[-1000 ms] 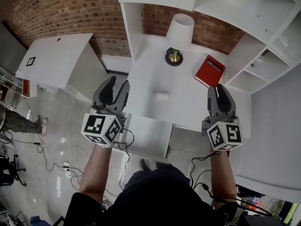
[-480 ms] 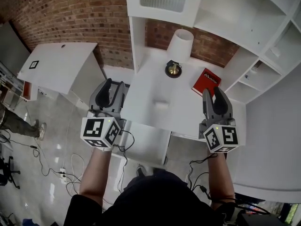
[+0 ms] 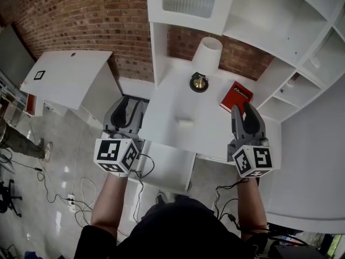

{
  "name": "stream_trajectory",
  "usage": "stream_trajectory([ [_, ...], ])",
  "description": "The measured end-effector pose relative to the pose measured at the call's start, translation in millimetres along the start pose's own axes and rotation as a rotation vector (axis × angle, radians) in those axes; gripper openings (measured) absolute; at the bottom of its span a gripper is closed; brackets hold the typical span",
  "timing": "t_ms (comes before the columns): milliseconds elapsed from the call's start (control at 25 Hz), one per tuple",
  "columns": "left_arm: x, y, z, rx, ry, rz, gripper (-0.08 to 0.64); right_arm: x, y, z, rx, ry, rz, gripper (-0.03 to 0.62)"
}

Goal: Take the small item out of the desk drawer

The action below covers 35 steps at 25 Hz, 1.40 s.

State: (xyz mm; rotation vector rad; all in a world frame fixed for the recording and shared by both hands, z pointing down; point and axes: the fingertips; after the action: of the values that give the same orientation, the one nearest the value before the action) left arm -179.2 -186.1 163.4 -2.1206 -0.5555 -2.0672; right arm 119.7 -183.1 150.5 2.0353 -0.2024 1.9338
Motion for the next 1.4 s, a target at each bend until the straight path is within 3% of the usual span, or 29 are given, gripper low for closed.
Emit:
stream_trajectory([
  [1400,0.9,22.7,3.0,0.021,-0.024,-0.017,0.163,7.8,8.3,15.8,-0.003,0.017,-0.022,0.114],
])
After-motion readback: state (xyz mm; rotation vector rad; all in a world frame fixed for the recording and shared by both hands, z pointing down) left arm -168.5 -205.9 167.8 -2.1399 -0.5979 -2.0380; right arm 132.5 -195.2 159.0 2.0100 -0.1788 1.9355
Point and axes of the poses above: the fingertips, and each gripper's own axes: y forward along the fingers, z to its right, x out of its underside, and after that the axes turned 12 degrees about -z, right-handed
